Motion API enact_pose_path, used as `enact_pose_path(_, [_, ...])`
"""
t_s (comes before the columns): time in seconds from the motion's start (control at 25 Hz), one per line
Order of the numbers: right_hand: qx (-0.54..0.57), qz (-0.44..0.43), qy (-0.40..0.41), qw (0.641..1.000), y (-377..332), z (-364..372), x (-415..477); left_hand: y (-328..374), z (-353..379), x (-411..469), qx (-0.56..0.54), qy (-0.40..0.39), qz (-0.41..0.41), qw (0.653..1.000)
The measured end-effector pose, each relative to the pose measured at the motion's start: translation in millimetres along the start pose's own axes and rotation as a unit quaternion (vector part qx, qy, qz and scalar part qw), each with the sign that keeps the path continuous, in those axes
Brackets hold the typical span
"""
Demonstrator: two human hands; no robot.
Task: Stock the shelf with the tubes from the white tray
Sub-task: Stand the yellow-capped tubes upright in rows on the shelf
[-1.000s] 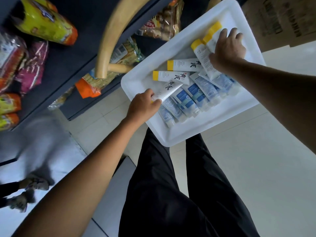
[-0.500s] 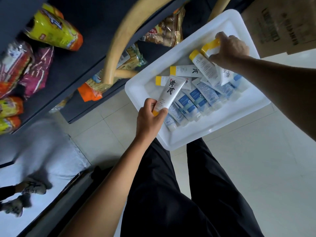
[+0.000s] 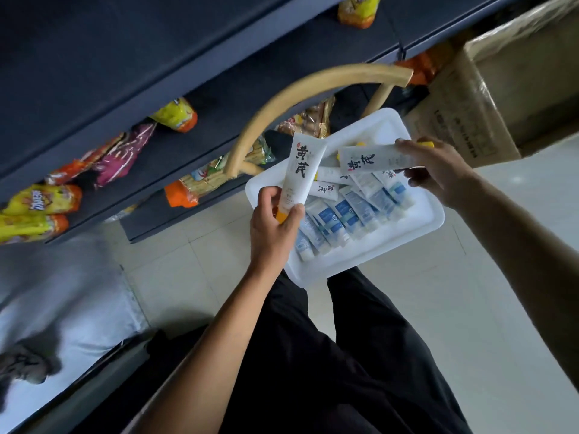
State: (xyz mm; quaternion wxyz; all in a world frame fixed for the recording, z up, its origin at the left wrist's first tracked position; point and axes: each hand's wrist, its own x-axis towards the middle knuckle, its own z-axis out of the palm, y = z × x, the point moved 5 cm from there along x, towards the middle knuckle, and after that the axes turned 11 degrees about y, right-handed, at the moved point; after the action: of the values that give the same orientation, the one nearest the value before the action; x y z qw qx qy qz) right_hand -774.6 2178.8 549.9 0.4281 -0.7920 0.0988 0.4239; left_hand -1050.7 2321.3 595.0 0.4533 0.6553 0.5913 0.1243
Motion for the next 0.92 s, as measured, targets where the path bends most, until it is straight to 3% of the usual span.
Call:
enact_pose_path(0.2, [0.131, 0.002, -0.155, 0.979, -18, -5, -86, 57, -45, -31, -0.054, 0.048, 0.026, 0.997])
enact_pose_path(0.32, [0.148, -0.03, -0.194, 0.969, -37, -5, -127, 89, -74, -46, -0.112, 0.09, 0.037, 0.989])
enact_pose_path(0.56, [0.052, -0.164, -0.211, 0.962, -100, -6, -193, 164, -139, -59, -0.224, 0.16, 0.099, 0.956])
enact_pose_path(0.92, [0.115, -0.297, -0.209, 0.924, -199, 8, -251, 259, -238, -29, -0.256, 0.297, 0.216, 0.894])
